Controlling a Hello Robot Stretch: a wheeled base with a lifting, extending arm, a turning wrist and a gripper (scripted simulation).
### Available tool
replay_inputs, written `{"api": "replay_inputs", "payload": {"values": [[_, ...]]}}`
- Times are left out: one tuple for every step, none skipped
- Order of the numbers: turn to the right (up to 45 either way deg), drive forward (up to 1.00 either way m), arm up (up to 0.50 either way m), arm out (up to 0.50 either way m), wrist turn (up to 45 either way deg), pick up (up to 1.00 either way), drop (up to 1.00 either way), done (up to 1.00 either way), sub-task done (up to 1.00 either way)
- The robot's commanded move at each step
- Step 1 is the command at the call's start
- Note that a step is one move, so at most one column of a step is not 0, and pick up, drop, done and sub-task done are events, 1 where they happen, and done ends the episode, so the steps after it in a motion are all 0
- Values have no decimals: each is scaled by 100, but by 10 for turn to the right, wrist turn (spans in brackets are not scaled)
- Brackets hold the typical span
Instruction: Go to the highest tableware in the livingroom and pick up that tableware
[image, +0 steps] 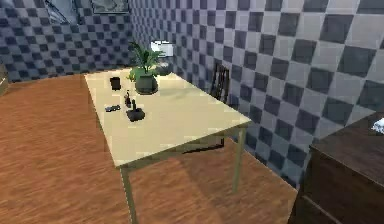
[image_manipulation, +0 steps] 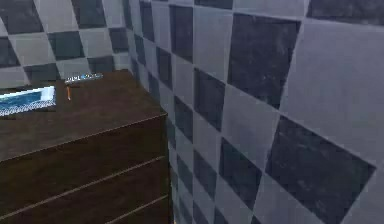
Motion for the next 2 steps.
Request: {"api": "replay_inputs", "payload": {"values": [[-450,0,0,0,0,0,0,0,0],[-180,0,0,0,0,0,0,0,0]]}}
